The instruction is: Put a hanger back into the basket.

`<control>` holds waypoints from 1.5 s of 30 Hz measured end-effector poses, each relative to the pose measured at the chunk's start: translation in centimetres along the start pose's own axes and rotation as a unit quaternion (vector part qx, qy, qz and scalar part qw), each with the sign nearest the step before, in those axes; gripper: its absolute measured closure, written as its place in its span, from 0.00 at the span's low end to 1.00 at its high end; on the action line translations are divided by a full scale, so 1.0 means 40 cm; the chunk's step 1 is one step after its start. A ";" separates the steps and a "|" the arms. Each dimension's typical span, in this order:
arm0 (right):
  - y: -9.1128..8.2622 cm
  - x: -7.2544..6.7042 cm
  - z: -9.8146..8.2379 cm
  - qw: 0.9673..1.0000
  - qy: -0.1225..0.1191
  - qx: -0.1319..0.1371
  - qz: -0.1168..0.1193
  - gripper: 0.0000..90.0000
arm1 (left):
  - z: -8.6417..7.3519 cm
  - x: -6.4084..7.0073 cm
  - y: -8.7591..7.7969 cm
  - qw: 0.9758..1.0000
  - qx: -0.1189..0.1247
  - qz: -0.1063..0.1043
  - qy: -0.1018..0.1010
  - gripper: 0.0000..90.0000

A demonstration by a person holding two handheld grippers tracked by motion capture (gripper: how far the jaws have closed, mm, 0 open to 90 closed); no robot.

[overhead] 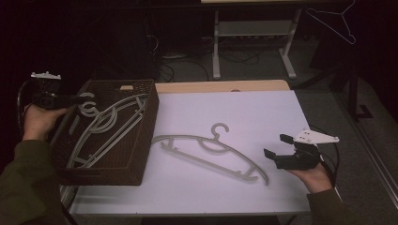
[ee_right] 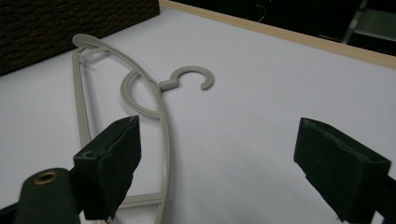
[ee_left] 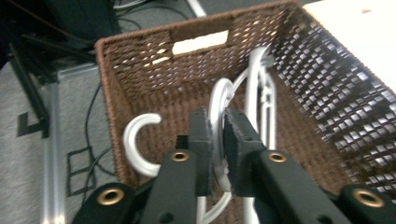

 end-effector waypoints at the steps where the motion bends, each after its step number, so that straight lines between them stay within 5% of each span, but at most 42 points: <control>1: 0.000 0.000 0.000 1.000 0.000 0.000 0.000 0.16 | -0.001 -0.003 0.001 1.000 -0.002 0.006 -0.003 0.68; 3: 0.000 0.001 0.000 1.000 0.001 0.000 0.000 0.16 | -0.003 -0.010 -0.004 1.000 0.004 0.024 -0.008 0.56; 7: -0.001 0.003 -0.002 1.000 0.002 -0.001 -0.001 0.16 | -0.004 -0.016 -0.022 0.999 0.021 0.023 -0.017 0.44; 14: 0.000 -0.001 0.000 1.000 -0.001 0.001 0.000 0.16 | -0.003 0.024 -0.028 0.999 0.039 -0.027 -0.014 0.36; 20: -0.003 -0.003 0.005 1.000 -0.002 0.001 -0.001 0.16 | 0.005 0.095 -0.012 0.996 0.047 -0.072 0.001 0.30; 29: -0.006 -0.005 0.010 1.000 -0.005 0.004 0.000 0.16 | 0.022 0.214 -0.001 0.987 0.074 -0.137 0.035 0.26; 35: -0.007 -0.008 0.012 1.000 -0.009 0.003 0.001 0.16 | 0.020 0.303 0.018 0.979 0.081 -0.179 0.057 0.24; 45: -0.011 -0.015 0.018 1.000 -0.011 0.002 0.004 0.16 | 0.008 0.417 0.055 0.967 0.082 -0.225 0.085 0.23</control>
Point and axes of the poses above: each handheld gripper's, and its own axes: y roughly forward along the jaws, z roughly out of its top, x roughly to its right, the point moved 4 cm from there along y, roughly forward along the jaws, and after that the axes turned 7 degrees about -z, right-handed, at the moved point
